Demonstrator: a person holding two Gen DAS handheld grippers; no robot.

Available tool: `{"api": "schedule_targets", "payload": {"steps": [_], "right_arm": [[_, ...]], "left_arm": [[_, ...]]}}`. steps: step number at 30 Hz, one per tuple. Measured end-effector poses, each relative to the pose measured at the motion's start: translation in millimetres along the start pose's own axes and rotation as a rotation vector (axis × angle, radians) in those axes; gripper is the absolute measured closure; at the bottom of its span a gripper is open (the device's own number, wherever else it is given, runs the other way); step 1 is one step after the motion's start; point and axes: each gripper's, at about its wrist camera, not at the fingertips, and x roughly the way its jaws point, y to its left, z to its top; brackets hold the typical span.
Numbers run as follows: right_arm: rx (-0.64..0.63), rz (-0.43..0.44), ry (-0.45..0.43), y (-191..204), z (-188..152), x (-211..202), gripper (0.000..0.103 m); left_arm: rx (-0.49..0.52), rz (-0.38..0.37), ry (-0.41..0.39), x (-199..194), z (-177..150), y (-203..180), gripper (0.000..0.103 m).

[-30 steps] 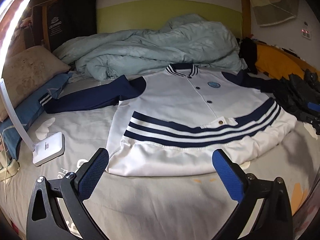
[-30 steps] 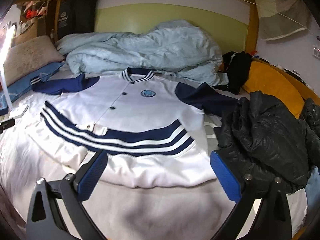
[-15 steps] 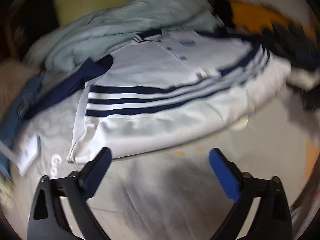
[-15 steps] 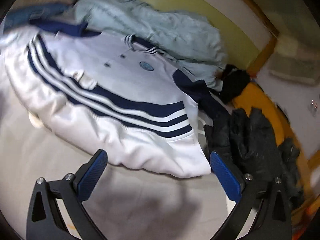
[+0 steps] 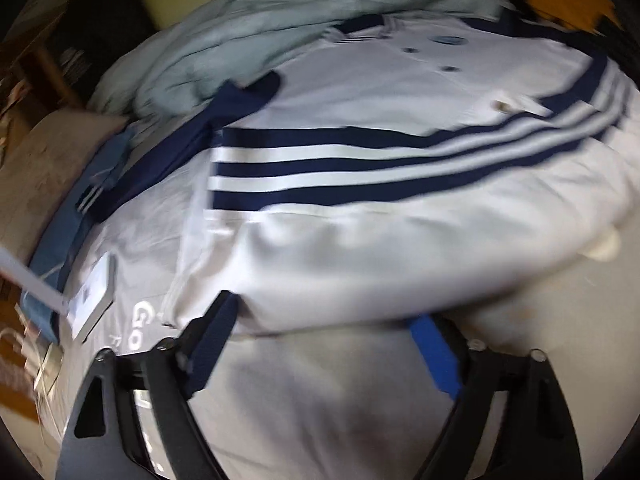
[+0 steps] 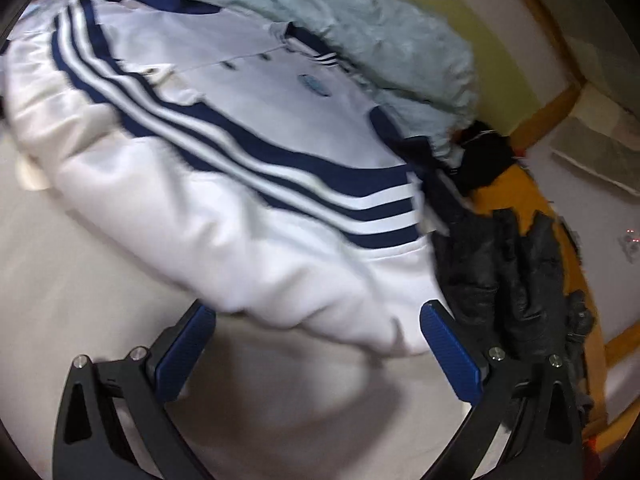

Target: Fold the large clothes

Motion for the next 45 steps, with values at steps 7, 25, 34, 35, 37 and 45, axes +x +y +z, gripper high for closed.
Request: {"api": "schedule_targets", "payload": {"steps": [7, 25, 34, 35, 37, 45], "right_arm": [[0.107, 0.032, 0.008, -12.1, 2.7, 24.1, 0.041], [0.479, 0.156, -0.04, -85.7, -53.3, -56.4, 0.099], [0.462, 0.274, -0.039, -62.4, -117.5, -107.8, 0.098], [0.465, 0.274, -0.033, -63.2, -115.1, -103.8, 0.098], [0.496, 0.292, -0.017, -70.2, -108.2, -99.2, 0.098], [0.59, 0.43, 0.05, -115.6, -62.7, -75.7, 0.098]], "left_arm": [[-0.086, 0.042, -0.011, 19.9, -1.5, 22.9, 0.062], [-0.178, 0.038, -0.185, -97.7, -41.2, 45.2, 0.09], [-0.199, -0.052, -0.064, -125.5, -116.7, 47.2, 0.09], [-0.203, -0.049, -0.056, -123.8, -114.9, 46.0, 0.09], [-0.223, -0.049, -0.053, -125.0, -107.2, 47.9, 0.09], [-0.293, -0.124, 0.011, -112.4, -40.5, 78.0, 0.09]]}}
